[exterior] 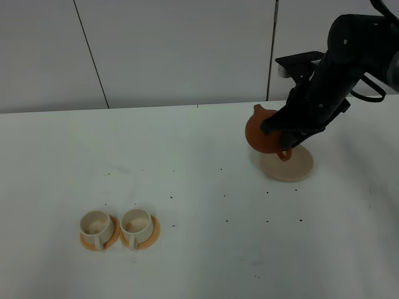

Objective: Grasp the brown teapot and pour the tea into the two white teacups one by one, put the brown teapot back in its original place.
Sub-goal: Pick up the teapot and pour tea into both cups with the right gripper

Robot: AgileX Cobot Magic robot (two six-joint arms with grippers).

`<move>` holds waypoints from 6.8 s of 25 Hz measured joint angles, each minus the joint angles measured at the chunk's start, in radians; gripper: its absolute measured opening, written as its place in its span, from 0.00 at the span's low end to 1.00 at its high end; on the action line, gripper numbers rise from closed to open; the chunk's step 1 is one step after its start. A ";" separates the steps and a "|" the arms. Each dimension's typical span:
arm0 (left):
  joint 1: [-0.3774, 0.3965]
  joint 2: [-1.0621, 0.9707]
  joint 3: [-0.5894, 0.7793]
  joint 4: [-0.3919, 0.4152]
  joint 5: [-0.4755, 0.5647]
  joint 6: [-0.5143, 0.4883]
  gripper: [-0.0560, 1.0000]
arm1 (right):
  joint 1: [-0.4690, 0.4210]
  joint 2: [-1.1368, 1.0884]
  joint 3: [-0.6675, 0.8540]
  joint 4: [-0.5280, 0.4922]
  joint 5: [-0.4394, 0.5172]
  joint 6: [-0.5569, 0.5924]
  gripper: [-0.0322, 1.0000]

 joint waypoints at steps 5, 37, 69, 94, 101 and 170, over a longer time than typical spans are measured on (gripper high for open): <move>0.000 0.000 0.000 0.000 0.000 0.000 0.27 | 0.016 -0.016 0.000 0.081 0.063 -0.211 0.12; 0.000 0.000 0.000 0.000 -0.001 0.000 0.27 | 0.405 -0.016 0.000 -0.157 -0.002 -0.227 0.12; 0.000 0.000 0.000 0.000 -0.001 0.000 0.27 | 0.580 0.185 -0.361 -0.225 0.100 -0.208 0.12; 0.000 0.000 0.000 0.000 -0.001 0.000 0.27 | 0.607 0.227 -0.365 -0.320 0.100 -0.191 0.12; 0.000 0.000 0.000 0.000 -0.001 0.000 0.27 | 0.652 0.227 -0.392 -0.413 0.102 -0.200 0.12; 0.000 0.000 0.000 0.000 0.000 0.000 0.27 | 0.756 0.295 -0.441 -0.770 0.100 -0.189 0.12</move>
